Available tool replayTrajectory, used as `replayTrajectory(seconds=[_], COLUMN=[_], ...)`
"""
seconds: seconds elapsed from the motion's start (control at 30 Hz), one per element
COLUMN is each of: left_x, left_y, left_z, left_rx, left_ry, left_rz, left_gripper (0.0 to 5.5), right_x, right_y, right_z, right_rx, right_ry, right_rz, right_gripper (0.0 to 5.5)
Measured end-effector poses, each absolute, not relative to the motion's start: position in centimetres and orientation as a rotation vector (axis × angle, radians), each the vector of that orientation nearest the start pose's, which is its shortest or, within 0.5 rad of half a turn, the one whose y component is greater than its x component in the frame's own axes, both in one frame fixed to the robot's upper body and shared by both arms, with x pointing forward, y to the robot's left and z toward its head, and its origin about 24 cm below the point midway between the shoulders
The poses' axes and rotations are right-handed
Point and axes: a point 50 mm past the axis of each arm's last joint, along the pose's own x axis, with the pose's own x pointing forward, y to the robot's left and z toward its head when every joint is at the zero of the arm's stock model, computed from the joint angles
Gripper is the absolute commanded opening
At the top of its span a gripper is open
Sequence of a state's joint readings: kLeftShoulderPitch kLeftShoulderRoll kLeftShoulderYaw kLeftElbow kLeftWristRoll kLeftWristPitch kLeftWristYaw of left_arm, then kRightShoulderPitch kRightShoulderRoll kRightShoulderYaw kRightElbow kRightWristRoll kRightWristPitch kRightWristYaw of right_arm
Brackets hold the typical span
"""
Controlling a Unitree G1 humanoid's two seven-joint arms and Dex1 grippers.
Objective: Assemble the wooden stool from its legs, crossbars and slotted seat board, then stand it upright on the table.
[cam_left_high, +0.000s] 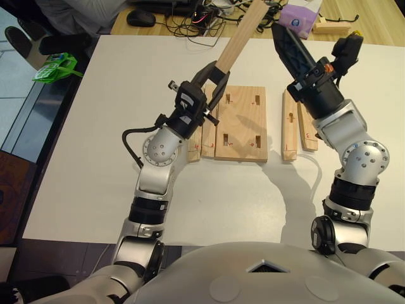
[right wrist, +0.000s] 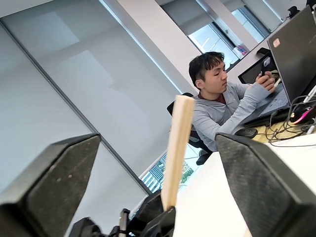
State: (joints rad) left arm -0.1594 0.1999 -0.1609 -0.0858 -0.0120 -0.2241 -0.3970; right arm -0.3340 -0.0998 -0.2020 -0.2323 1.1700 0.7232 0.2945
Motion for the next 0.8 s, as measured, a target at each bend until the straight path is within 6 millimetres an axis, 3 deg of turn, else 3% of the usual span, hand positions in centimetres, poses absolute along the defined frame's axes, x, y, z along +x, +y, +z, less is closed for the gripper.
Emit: replayTrajectory(seconds=[0.17, 0.8], left_x=[26.2, 25.5], left_y=[10.6, 9.1], left_z=[11.7, 11.4], left_rx=[0.277, 0.210], left_ry=[-0.462, -0.485], left_rz=[-0.639, -0.808], left_gripper=[1.30, 1.30], right_x=[28.0, 28.1], right_y=[-12.6, -12.5], right_z=[16.5, 16.3], right_rx=[0.917, 0.950], right_ry=[-0.072, -0.047], right_rz=[0.844, 0.867], right_gripper=[4.28, 1.06])
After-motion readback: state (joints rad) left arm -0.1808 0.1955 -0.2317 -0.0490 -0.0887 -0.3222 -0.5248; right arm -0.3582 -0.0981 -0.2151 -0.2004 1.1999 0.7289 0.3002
